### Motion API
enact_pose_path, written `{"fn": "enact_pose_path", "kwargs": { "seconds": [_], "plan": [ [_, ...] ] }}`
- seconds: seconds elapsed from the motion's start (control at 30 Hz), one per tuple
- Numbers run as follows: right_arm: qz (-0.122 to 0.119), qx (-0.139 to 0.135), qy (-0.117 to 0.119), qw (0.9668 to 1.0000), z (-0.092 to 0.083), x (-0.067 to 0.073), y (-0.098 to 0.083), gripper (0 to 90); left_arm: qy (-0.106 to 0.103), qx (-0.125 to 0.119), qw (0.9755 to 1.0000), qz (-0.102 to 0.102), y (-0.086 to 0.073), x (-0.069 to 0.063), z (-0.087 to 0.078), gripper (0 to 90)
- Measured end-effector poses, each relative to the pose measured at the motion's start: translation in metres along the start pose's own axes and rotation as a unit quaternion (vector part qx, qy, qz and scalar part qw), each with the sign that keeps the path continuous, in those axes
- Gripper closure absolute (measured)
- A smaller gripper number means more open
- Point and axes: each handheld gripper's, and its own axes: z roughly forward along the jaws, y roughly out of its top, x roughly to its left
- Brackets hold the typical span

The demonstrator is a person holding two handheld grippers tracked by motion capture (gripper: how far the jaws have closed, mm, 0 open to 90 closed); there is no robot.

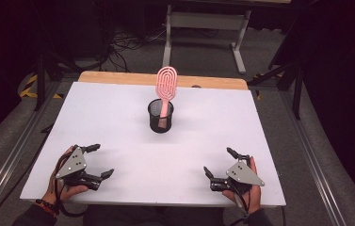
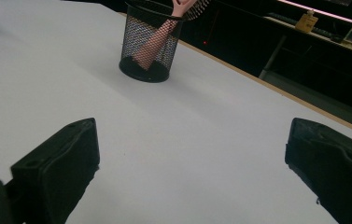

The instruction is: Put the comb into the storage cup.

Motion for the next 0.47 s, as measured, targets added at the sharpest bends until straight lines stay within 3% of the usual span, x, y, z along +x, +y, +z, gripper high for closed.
{"fn": "enact_pose_path", "kwargs": {
  "seconds": [0.47],
  "plan": [
    [-0.005, 0.005, 0.001, 1.0, 0.002, 0.0009, -0.0006, 3.7, 0.002, 0.001, 1.0, -0.001, 0.0002, -0.0003, 0.0003, 4.9]
  ]
}}
